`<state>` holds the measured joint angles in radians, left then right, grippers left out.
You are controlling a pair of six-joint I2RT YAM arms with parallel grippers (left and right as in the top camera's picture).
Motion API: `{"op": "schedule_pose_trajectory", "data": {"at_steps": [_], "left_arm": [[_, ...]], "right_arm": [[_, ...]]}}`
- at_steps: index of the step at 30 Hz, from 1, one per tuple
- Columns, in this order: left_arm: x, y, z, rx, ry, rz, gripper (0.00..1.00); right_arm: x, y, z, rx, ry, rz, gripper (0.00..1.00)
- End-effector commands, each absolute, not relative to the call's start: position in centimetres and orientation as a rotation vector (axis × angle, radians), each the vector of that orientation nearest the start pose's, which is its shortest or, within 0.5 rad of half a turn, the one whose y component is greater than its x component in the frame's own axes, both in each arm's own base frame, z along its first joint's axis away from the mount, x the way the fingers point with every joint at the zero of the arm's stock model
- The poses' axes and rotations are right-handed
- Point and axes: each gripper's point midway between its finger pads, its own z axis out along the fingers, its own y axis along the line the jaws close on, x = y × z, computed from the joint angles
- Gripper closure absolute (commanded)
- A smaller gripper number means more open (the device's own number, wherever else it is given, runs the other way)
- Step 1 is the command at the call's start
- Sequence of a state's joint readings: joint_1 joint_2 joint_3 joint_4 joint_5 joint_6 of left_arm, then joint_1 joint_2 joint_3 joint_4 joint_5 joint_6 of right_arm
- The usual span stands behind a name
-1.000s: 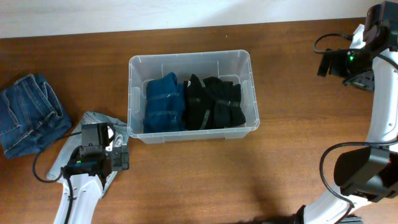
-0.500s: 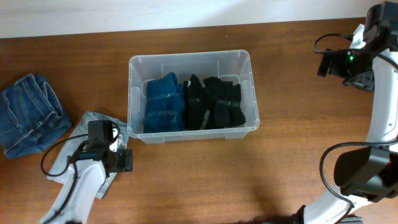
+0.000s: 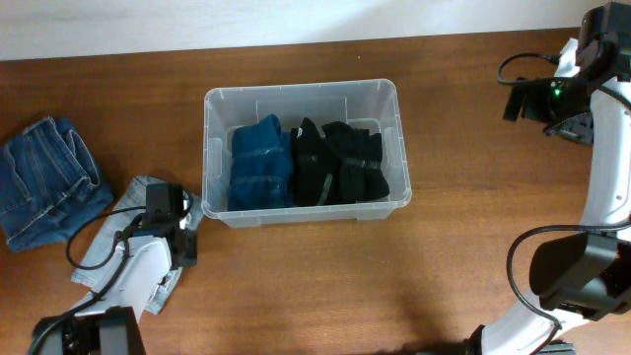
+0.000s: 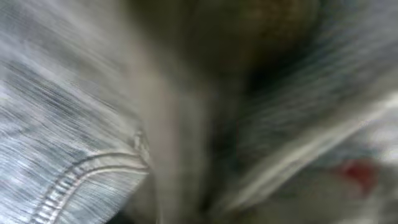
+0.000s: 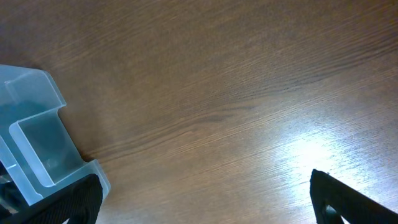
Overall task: Pack container
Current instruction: 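Grasp the light-wash jeans waistband with the left gripper, then lift the light-wash jeans and carry them over the container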
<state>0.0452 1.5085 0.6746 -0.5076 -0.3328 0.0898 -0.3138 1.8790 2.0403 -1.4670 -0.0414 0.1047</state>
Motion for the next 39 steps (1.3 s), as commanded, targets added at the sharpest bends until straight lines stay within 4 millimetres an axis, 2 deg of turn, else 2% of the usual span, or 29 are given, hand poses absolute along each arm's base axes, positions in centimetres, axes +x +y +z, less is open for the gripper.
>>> {"op": "schedule_pose_trajectory", "data": {"at_steps": [1, 5, 9, 14, 17, 22, 31, 36, 39], "left_arm": [[25.2, 7.6, -0.2, 0.01, 2.931, 0.57, 0.78], [25.6, 7.6, 0.1, 0.009, 2.923, 0.57, 0.99], [26.6, 8.5, 2.6, -0.004, 2.899, 0.644, 0.99], [29.0, 10.4, 9.2, -0.058, 2.778, 0.803, 0.99], [31.0, 10.6, 14.0, -0.097, 2.677, 0.787, 0.99], [32.4, 10.2, 19.4, -0.123, 2.558, 0.755, 0.99], [34.2, 5.2, 26.6, 0.0, 2.354, 0.712, 0.99], [35.0, 0.4, 29.5, 0.147, 2.276, 0.631, 0.99], [35.5, -2.9, 31.5, 0.306, 2.201, 0.605, 1.0]], "right_arm": [[37.8, -11.7, 23.1, 0.59, 2.802, 0.005, 0.01], [37.8, -11.7, 23.1, 0.59, 2.802, 0.005, 0.01], [37.8, -11.7, 23.1, 0.59, 2.802, 0.005, 0.02], [37.8, -11.7, 23.1, 0.59, 2.802, 0.005, 0.01], [37.8, -11.7, 23.1, 0.59, 2.802, 0.005, 0.01], [37.8, -11.7, 23.1, 0.59, 2.802, 0.005, 0.01], [37.8, -11.7, 23.1, 0.59, 2.802, 0.005, 0.01], [37.8, -11.7, 23.1, 0.59, 2.802, 0.005, 0.01], [37.8, -11.7, 23.1, 0.59, 2.802, 0.005, 0.01]]}}
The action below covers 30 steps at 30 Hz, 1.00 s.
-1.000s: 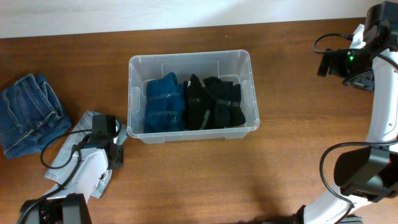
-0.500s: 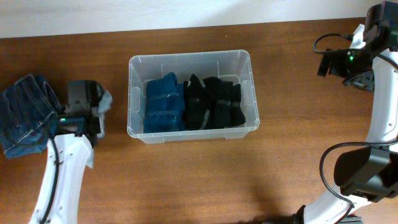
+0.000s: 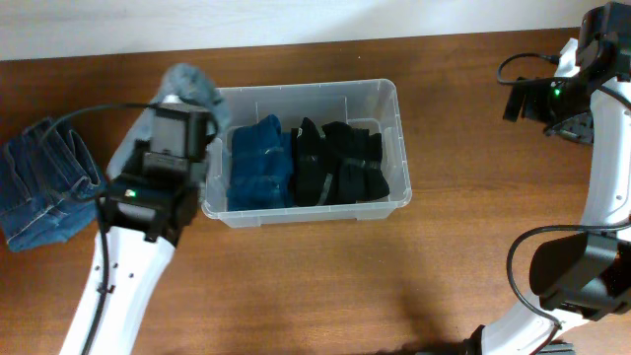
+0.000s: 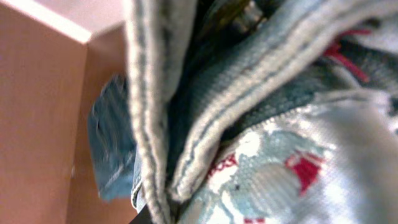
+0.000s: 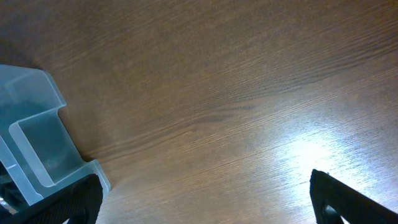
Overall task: Pack container
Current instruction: 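Lift the light-wash jeans and carry them over the container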
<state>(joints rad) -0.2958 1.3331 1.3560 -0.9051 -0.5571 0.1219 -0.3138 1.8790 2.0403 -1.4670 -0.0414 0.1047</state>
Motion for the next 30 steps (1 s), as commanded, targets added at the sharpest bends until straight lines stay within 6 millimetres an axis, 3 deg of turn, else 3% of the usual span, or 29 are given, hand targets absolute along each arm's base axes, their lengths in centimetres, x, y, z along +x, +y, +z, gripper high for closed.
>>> {"op": "schedule_pose_trajectory", "data": {"at_steps": [1, 6, 11, 20, 25, 30], "left_arm": [[35.6, -4.0, 32.3, 0.332, 2.17, 0.585, 0.99], [36.3, -7.8, 35.2, 0.329, 2.048, 0.466, 0.99], [36.2, -9.9, 35.7, 0.281, 2.018, 0.38, 0.99], [36.4, -11.2, 33.6, -0.006, 2.066, 0.246, 0.99], [37.5, -12.8, 31.9, 0.019, 2.091, 0.251, 0.99], [37.6, -13.5, 32.3, 0.013, 2.059, 0.266, 0.99]], "right_arm": [[37.8, -11.7, 23.1, 0.59, 2.802, 0.005, 0.02], [37.8, -11.7, 23.1, 0.59, 2.802, 0.005, 0.01], [37.8, -11.7, 23.1, 0.59, 2.802, 0.005, 0.01], [37.8, -11.7, 23.1, 0.59, 2.802, 0.005, 0.01], [37.8, -11.7, 23.1, 0.59, 2.802, 0.005, 0.02], [37.8, -11.7, 23.1, 0.59, 2.802, 0.005, 0.01]]}}
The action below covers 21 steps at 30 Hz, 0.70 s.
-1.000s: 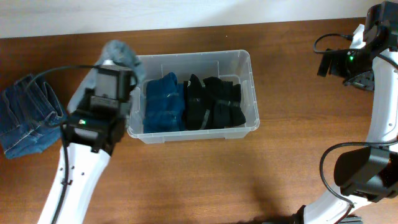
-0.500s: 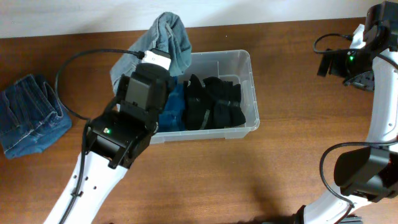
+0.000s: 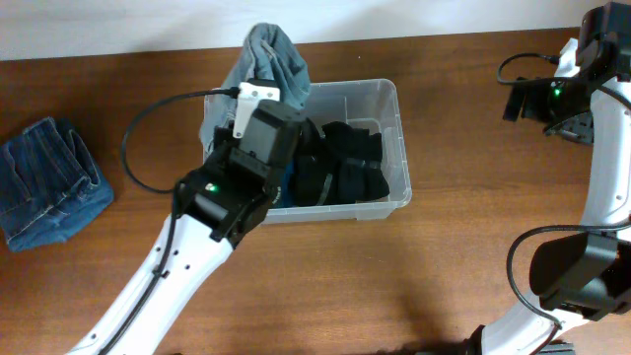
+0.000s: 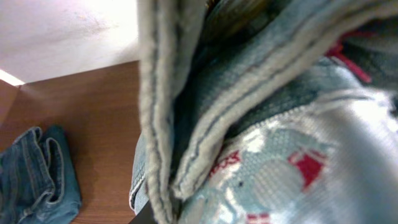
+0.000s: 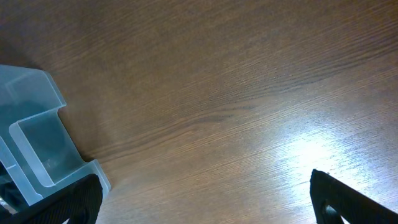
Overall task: Pack container
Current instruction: 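Lift the light-wash jeans and carry them over the container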
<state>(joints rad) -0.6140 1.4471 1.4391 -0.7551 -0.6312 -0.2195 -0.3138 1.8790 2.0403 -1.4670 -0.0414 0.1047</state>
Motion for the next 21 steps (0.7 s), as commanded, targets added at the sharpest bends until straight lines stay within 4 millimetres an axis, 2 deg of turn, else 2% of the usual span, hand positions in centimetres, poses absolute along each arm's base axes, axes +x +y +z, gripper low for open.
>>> {"op": "schedule_pose_trajectory", "data": {"at_steps": [1, 8, 16, 21], "left_arm": [[37.6, -13.7, 32.5, 0.004, 2.049, 0.253, 0.99], [36.5, -15.1, 31.4, -0.192, 2.075, 0.103, 0.99], [35.4, -14.8, 30.2, -0.189, 2.145, 0.115, 0.99], [35.3, -15.9, 30.8, -0.156, 2.172, 0.035, 0.99]], "right_arm": [[37.8, -11.7, 23.1, 0.59, 2.802, 0.005, 0.01], [37.8, -11.7, 23.1, 0.59, 2.802, 0.005, 0.01], [37.8, -11.7, 23.1, 0.59, 2.802, 0.005, 0.01], [37.8, -11.7, 23.1, 0.59, 2.802, 0.005, 0.01]]}}
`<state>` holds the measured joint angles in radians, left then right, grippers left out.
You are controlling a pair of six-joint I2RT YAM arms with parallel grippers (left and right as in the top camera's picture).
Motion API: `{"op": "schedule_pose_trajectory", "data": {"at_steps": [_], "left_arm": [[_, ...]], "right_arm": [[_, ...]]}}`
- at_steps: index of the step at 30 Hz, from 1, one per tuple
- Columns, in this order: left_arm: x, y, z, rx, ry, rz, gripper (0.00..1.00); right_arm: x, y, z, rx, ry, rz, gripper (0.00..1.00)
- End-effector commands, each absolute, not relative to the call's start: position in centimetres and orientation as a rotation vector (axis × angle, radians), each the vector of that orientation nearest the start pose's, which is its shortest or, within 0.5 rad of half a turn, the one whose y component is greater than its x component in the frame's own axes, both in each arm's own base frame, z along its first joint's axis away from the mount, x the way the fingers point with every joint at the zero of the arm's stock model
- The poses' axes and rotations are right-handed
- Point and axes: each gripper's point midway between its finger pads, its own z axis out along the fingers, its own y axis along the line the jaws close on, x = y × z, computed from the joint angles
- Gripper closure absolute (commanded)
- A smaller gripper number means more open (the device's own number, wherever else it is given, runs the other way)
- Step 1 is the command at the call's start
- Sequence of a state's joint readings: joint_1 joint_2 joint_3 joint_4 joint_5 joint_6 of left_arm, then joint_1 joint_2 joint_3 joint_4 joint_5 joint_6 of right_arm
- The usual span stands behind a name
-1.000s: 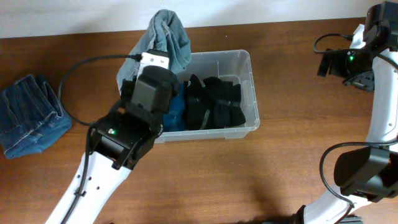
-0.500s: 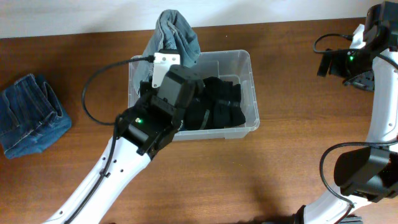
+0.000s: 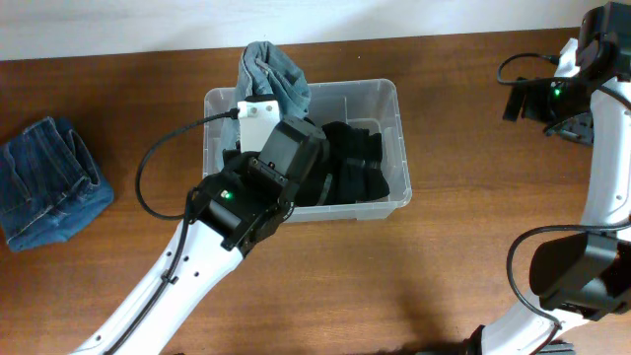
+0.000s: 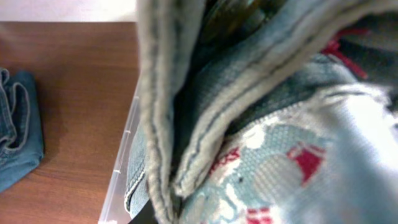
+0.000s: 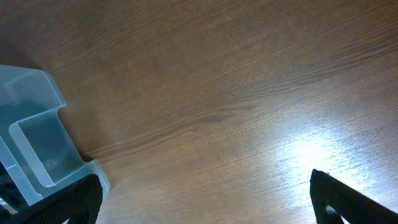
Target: Pack container
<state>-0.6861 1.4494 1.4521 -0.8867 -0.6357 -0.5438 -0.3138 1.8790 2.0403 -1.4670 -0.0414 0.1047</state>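
Note:
A clear plastic container (image 3: 394,99) sits mid-table with black garments (image 3: 350,163) in its right half. My left gripper (image 3: 264,106) is over the container's back-left corner, shut on light blue-grey jeans (image 3: 273,67) that drape across the back rim. That fabric (image 4: 249,112) fills the left wrist view and hides the fingers; the container rim (image 4: 121,168) shows below it. A folded dark blue pair of jeans (image 3: 44,182) lies at the table's left end. My right gripper (image 5: 205,211) hangs open over bare wood at the far right.
The left arm (image 3: 237,217) crosses the container's left half and covers what lies there. The right arm (image 3: 562,99) stands by the table's right edge. A container corner (image 5: 37,143) shows in the right wrist view. A white wall runs along the back.
My left arm has moved a little right and further over the container. The light jeans now hang lower, across the back-left rim. The right arm has not moved.
My left gripper was down on the light jeans on the table left of the container. Then it held them raised by the container's left wall, then above its back-left corner. Now they drape over the back rim. The right gripper stayed open and still.

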Motion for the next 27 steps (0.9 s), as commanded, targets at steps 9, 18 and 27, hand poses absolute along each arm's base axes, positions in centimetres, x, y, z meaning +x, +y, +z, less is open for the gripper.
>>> {"op": "schedule_pose_trajectory", "data": {"at_steps": [9, 18, 27], "left_arm": [[36.0, -18.6, 35.3, 0.071, 2.154, -0.116, 1.0], [36.8, -17.2, 35.5, 0.016, 2.172, -0.133, 0.99], [36.9, -17.8, 34.7, 0.096, 2.197, -0.112, 0.99]], "right_arm": [[37.8, -11.7, 23.1, 0.59, 2.802, 0.005, 0.01], [37.8, -11.7, 23.1, 0.59, 2.802, 0.005, 0.01], [37.8, -11.7, 23.1, 0.59, 2.802, 0.005, 0.01]]}}
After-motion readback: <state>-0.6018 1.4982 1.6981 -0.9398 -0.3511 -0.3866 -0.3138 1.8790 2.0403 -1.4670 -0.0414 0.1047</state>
